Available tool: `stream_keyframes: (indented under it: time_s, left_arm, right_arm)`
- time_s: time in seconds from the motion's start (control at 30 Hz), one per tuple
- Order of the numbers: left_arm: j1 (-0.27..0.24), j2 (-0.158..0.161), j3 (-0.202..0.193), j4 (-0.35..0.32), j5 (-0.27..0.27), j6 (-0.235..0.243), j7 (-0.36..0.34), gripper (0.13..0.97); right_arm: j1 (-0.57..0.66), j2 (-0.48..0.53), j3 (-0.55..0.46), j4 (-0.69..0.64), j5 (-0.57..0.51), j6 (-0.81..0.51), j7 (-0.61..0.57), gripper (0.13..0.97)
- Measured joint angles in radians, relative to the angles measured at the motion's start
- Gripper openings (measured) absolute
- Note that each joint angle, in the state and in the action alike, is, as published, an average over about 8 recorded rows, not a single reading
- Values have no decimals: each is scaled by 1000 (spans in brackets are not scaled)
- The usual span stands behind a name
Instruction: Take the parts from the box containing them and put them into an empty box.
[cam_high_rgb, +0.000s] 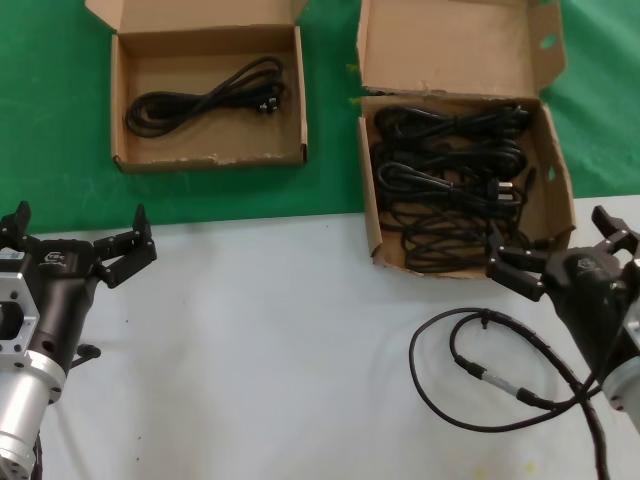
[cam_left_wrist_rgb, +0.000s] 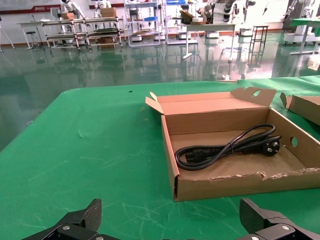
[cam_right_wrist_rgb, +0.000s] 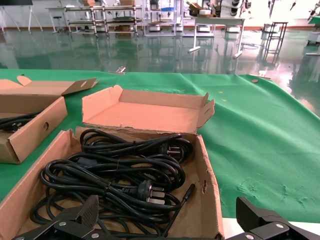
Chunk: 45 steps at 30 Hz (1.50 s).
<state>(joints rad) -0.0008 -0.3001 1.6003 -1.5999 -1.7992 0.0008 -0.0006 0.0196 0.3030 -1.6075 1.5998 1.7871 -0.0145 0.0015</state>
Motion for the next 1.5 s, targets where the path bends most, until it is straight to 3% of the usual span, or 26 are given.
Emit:
stream_keyframes:
  time_s: [1.5]
  left_arm:
    - [0,0,0,0,0,0,0,966]
  right_arm:
    - [0,0,0,0,0,0,0,966]
